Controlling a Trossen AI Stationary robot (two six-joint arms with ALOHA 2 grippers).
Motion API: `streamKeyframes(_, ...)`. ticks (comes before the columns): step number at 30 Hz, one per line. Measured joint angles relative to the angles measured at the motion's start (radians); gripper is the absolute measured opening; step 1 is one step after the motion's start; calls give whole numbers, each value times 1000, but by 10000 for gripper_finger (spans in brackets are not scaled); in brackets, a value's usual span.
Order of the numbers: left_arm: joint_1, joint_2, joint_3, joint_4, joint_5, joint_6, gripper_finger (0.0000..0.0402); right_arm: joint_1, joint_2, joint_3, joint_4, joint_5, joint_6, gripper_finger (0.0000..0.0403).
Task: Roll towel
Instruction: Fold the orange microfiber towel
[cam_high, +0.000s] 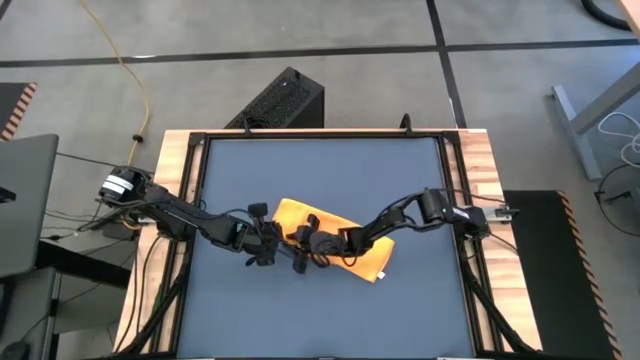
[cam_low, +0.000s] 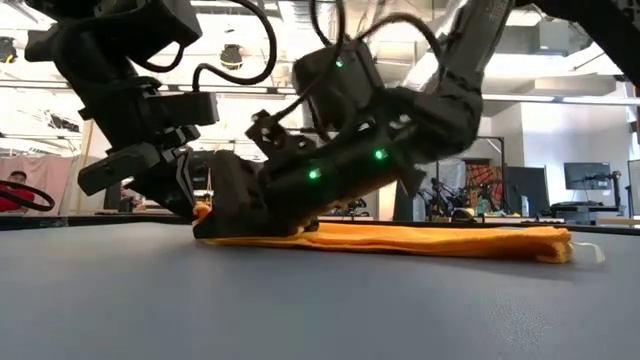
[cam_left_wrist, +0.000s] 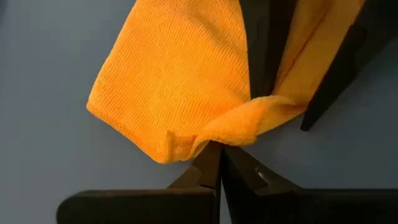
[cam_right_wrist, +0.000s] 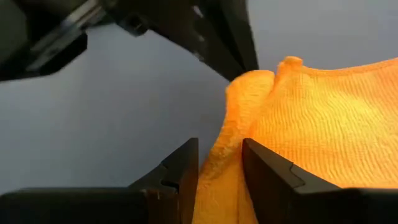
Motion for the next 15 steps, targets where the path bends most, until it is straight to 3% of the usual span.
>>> streamKeyframes(7,-1,-23,0,-11,13,-4,0,8,-4,38,-113,-11,-30,150)
streamKeyframes(15,-15,-138,0,-13,18,-21,0,0,-6,41,-166,-16,-8,150)
